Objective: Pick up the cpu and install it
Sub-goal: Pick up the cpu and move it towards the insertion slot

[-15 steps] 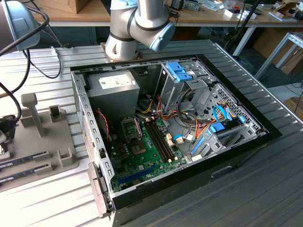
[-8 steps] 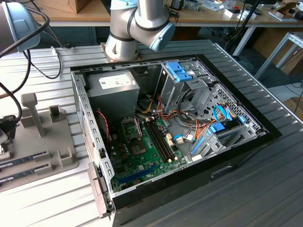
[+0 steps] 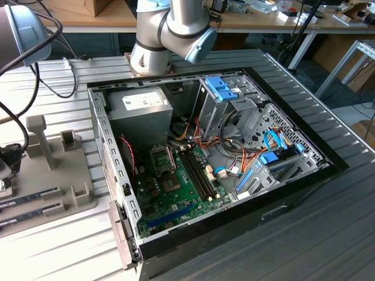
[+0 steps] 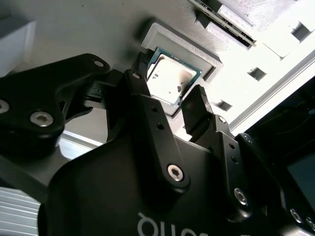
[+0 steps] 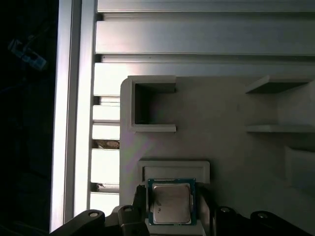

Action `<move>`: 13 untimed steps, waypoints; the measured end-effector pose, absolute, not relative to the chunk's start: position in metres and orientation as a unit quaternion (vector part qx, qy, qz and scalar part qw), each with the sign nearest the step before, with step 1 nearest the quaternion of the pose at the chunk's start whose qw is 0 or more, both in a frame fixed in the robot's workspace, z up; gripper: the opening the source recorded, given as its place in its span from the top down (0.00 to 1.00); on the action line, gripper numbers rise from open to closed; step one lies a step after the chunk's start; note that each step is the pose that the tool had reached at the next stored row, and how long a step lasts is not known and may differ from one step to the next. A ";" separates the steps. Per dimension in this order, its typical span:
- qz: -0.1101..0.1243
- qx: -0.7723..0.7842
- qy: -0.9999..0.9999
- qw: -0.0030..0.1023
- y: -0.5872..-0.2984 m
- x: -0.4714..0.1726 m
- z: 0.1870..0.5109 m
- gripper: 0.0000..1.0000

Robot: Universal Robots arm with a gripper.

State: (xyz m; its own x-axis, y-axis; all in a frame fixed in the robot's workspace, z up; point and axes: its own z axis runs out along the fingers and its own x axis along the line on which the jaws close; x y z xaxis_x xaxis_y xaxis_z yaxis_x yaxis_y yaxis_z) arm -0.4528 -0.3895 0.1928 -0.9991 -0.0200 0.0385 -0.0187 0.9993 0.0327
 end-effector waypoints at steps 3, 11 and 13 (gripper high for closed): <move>-0.016 0.015 -1.000 0.020 -0.390 -0.453 0.192 0.46; -0.016 0.023 -0.999 0.020 -0.390 -0.453 0.191 0.46; -0.016 0.023 -0.999 0.020 -0.390 -0.453 0.191 0.46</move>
State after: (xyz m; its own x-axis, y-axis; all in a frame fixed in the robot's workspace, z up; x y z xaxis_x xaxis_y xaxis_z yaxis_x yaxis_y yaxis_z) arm -0.4529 -0.3895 0.1908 -0.9982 -0.0469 0.0386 -0.0456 0.9984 0.0327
